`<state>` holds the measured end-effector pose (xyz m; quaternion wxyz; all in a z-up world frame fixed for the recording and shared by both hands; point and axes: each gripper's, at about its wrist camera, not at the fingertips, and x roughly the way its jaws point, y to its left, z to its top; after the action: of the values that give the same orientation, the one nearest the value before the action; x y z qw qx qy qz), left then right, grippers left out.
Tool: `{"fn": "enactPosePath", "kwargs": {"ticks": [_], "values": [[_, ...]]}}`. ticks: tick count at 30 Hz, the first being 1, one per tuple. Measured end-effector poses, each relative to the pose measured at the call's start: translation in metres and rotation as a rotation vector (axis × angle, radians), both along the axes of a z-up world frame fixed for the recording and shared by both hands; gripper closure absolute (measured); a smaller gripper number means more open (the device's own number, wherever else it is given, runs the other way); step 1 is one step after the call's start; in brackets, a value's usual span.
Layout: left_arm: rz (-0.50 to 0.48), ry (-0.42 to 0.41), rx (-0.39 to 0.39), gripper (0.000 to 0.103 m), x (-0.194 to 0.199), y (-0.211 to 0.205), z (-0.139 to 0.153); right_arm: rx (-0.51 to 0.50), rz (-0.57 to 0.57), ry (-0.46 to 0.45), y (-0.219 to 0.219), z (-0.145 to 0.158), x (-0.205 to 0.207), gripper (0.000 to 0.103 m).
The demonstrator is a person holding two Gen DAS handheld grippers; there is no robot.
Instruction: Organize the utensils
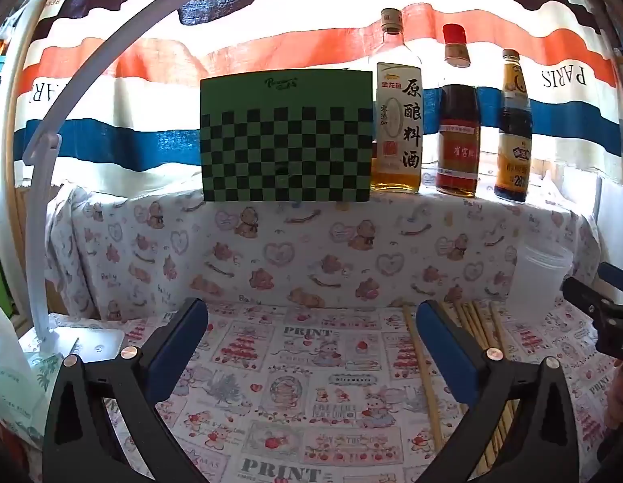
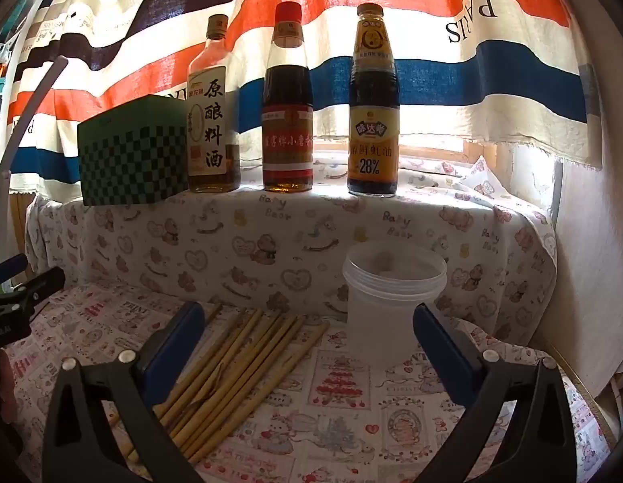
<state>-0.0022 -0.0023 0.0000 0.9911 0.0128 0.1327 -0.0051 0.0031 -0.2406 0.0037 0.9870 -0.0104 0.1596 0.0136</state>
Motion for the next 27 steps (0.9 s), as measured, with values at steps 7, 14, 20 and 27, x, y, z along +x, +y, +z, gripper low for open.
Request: {"fn": "enactPosePath", "kwargs": {"ticks": [7,14,20,27], "values": [[-0.003,0.043,-0.030,0.000,0.005,0.000,0.000,-0.006,-0.004,-0.010,0.002,0.001,-0.001,0.000],[-0.012,0.040,-0.029,0.000,0.004,0.002,-0.001,0.001,-0.005,0.001,0.000,0.001,0.001,0.000],[-0.020,0.039,-0.026,0.000,0.004,0.003,-0.001,-0.006,0.000,0.002,0.002,0.001,0.002,0.000],[-0.020,0.045,-0.029,0.000,0.005,0.001,-0.002,-0.002,-0.013,0.009,0.002,0.001,0.003,0.000]]}}
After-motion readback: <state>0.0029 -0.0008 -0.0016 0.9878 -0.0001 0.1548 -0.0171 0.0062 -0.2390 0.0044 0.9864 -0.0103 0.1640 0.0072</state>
